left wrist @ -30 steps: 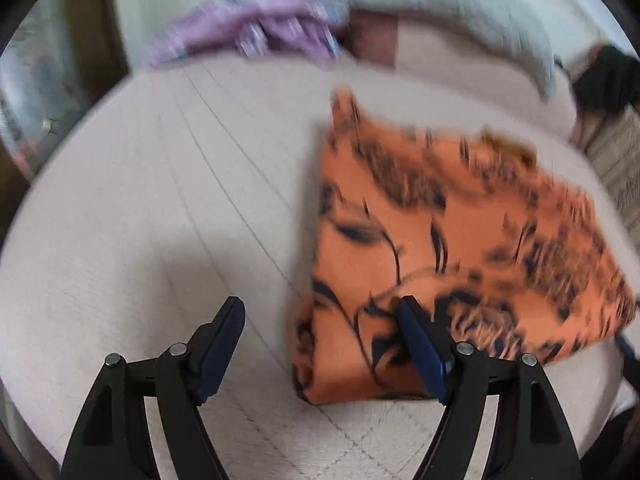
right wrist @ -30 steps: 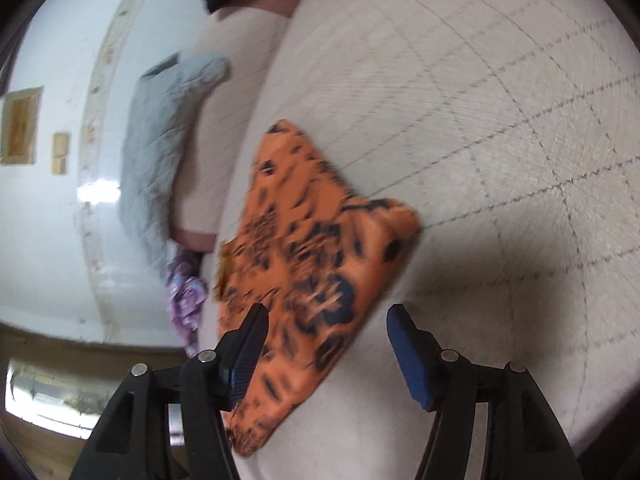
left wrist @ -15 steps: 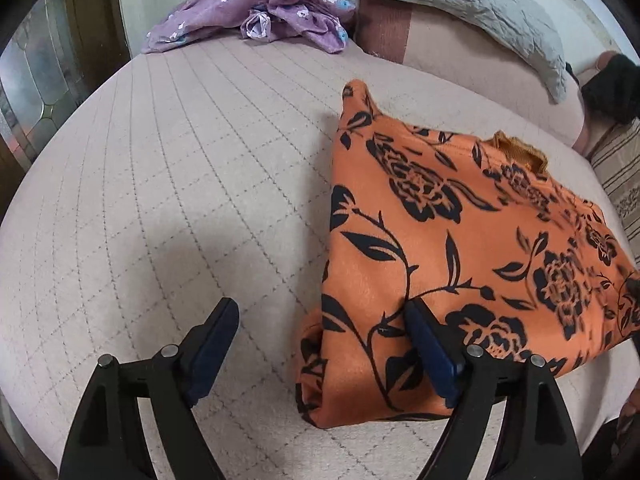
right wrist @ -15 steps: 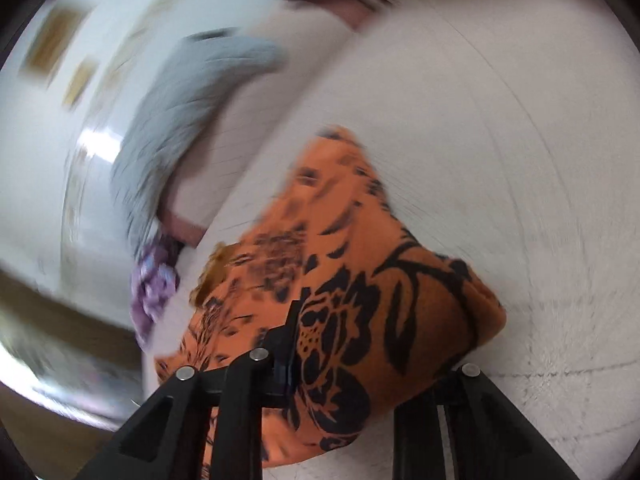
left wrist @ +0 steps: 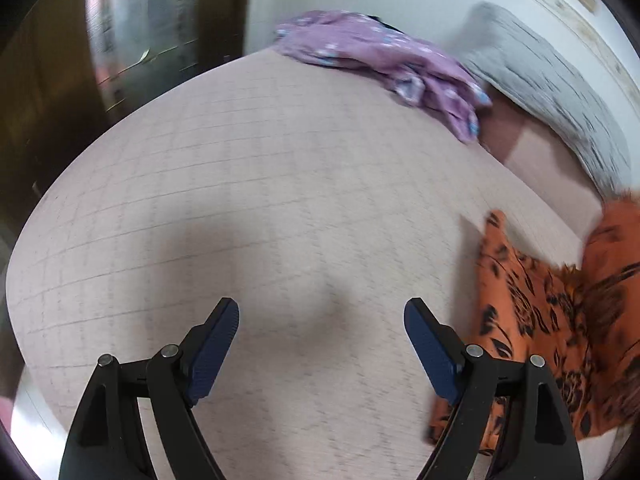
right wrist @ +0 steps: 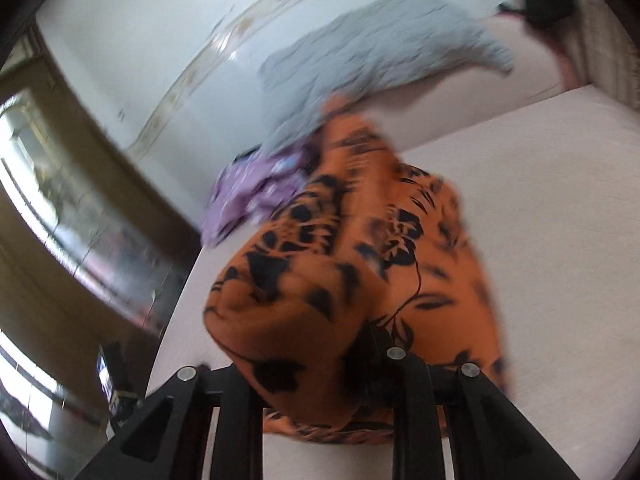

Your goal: Fold small clothes

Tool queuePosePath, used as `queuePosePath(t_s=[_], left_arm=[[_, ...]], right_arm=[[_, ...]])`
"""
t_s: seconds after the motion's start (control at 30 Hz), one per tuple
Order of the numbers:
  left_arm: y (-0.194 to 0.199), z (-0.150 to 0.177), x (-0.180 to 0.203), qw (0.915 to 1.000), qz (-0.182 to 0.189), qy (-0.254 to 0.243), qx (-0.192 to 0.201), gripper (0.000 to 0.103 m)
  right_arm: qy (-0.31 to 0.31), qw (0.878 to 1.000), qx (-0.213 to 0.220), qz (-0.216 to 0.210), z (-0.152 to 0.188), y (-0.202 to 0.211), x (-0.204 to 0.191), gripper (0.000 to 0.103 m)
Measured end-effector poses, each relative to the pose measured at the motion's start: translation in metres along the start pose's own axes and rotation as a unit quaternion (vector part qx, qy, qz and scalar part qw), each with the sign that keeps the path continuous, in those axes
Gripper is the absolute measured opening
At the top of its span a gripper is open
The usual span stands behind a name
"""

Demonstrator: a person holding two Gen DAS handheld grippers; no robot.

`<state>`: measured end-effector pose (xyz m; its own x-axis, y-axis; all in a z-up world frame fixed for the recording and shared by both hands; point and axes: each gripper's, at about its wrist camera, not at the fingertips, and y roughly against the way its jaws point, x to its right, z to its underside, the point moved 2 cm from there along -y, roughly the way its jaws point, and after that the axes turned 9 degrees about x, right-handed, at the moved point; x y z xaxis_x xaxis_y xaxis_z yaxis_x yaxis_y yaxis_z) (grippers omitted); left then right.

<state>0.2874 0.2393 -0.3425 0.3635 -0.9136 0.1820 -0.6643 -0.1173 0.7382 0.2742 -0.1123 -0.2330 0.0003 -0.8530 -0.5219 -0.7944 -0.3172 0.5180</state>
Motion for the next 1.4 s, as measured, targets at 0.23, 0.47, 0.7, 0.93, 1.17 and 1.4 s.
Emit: queuePosePath(t_s=[0.23,0.47,0.7,0.93,1.17,1.4], left_arm=[[0.001,0.000,-0.009,1.0000,0.004,0.004,-0.001,0.086],[0.013,0.007,0.036,0.9895,0.142,-0.027,-0.010,0.086],[0.040,0.038,0.103,0.9560,0.266,-0.115,-0.044,0.086],[0.018,0.079,0.133,0.9568,0.195,-0.205,-0.065,0.051],[0.021,0.069,0.132,0.9607,0.213,-0.173,-0.045,0.025],[0.018,0.074,0.135,0.9656,0.188,-0.176,-0.034,0.024]], right_arm=[[0.009,0.990,-0.137,0.006,0.088,-0.081,-0.026,0.031],[-0.003,0.977,-0.158,-0.142,0.070,-0.026,-0.012,0.071],[-0.019,0.997,-0.040,-0.067,0.031,0.042,0.058,0.053],[-0.037,0.997,-0.068,0.008,0.051,0.005,0.097,0.040],[-0.043,0.997,-0.068,-0.012,0.059,0.000,0.087,0.040],[-0.040,0.997,-0.066,-0.022,0.074,-0.002,0.086,0.041]])
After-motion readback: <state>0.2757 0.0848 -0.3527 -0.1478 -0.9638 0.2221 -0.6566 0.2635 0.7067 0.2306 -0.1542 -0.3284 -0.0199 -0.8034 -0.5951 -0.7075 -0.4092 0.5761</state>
